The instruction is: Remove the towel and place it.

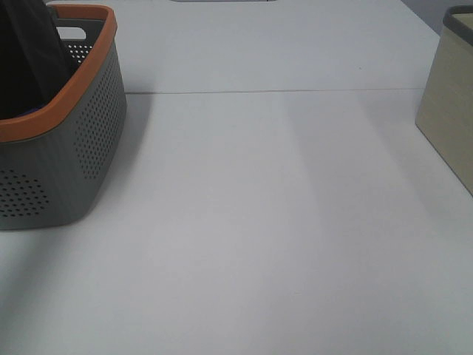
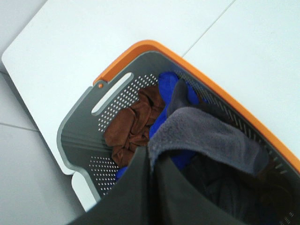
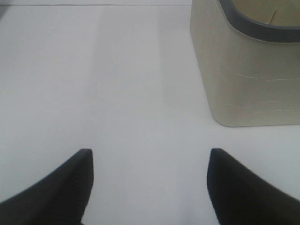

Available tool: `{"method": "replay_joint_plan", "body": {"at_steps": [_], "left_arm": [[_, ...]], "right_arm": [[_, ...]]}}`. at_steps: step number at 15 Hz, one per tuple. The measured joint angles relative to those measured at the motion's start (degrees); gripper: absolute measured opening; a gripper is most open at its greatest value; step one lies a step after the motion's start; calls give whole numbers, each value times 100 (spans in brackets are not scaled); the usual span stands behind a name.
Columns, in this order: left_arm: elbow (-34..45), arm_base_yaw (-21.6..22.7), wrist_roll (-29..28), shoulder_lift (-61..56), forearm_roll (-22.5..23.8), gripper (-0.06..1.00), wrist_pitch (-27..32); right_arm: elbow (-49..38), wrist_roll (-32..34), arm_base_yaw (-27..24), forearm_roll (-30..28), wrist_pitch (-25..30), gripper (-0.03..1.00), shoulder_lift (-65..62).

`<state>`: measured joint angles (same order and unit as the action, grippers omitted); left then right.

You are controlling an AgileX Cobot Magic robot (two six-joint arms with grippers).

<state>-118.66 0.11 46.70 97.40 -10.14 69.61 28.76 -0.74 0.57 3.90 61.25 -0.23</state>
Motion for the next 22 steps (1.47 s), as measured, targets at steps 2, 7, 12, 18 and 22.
{"method": "replay_joint_plan", "body": {"at_steps": [2,7,12,18,22], "left_arm": [[0,0,-17,-264,-315,0,6],[-361,0,-17,-504,-1272,0,6],[-819,-682,0,-510,-1919,0,-733],[-848,-2343,-160,-327,-1209,0,-1690],[-848,-3157,-985,298,201,0,-1421]], "right_arm": [[0,0,0,0,0,61,0],[6,0,0,458,-40,61,11],[212,-670,0,1117,-321,61,1077],[659,-1106,0,1444,-1197,61,2601],[659,-1874,0,2137,-1851,61,3466]]}}
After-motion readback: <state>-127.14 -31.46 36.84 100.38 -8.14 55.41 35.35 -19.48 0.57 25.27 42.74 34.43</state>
